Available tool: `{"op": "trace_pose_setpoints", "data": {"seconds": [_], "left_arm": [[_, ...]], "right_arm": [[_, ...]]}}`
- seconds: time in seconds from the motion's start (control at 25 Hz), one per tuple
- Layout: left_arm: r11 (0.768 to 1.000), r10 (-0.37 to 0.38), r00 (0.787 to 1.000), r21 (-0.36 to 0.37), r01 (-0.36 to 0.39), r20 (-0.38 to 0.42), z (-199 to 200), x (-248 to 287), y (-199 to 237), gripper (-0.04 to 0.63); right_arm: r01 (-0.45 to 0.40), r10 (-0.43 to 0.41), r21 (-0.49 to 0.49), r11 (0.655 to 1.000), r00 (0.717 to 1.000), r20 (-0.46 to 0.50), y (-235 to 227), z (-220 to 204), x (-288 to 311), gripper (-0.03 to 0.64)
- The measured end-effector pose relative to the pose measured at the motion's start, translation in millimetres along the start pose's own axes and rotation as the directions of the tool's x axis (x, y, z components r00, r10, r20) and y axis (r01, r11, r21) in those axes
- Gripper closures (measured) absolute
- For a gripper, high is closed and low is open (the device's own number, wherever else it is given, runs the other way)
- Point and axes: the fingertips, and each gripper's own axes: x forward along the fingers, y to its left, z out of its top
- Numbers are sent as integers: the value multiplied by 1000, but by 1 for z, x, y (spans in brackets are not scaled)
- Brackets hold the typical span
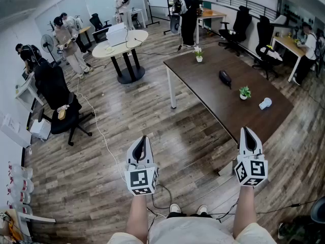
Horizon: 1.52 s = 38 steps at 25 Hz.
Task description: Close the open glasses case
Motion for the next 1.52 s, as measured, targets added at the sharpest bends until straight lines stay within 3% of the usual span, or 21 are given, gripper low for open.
{"op": "trace_pose_setpoints", "data": {"seconds": [0.28, 0.48, 0.8, 0.88, 0.92, 0.96, 1.04, 1.52], "left_arm": [[1000, 5, 1000, 8, -5, 6, 4, -1, 16, 594], [1000, 6, 1000, 5, -6, 10, 2, -1, 20, 594], [1000, 3, 1000, 4, -3, -3, -4, -4, 27, 594], [1000, -4, 1000, 2, 4, 3, -5, -3, 27, 593], [1000, -12, 1000, -6, 12, 8, -6, -2, 27, 590], [999, -24, 1000, -20, 25, 13, -7, -1, 27, 555], [998, -47, 999, -47, 47, 13, -11, 0, 30, 344], [999, -5, 999, -40, 4, -32, -37, -10, 84, 328]], "right_arm": [[-9, 9, -16, 1000, 1000, 0, 15, 2, 10, 617], [-20, 18, 46, 999, 999, 52, 24, 3, 11, 605], [-26, 26, 9, 1000, 1000, 2, 42, -8, 17, 604], [-29, 29, 16, 999, 1000, 5, 43, -9, 19, 573], [-32, 31, 20, 999, 999, 7, 44, -9, 20, 518], [-37, 37, 24, 999, 999, 9, 46, -10, 22, 464], [-51, 51, 23, 998, 999, 9, 53, -11, 25, 430], [-116, 116, -7, 993, 993, -13, 111, -23, 45, 397]]}}
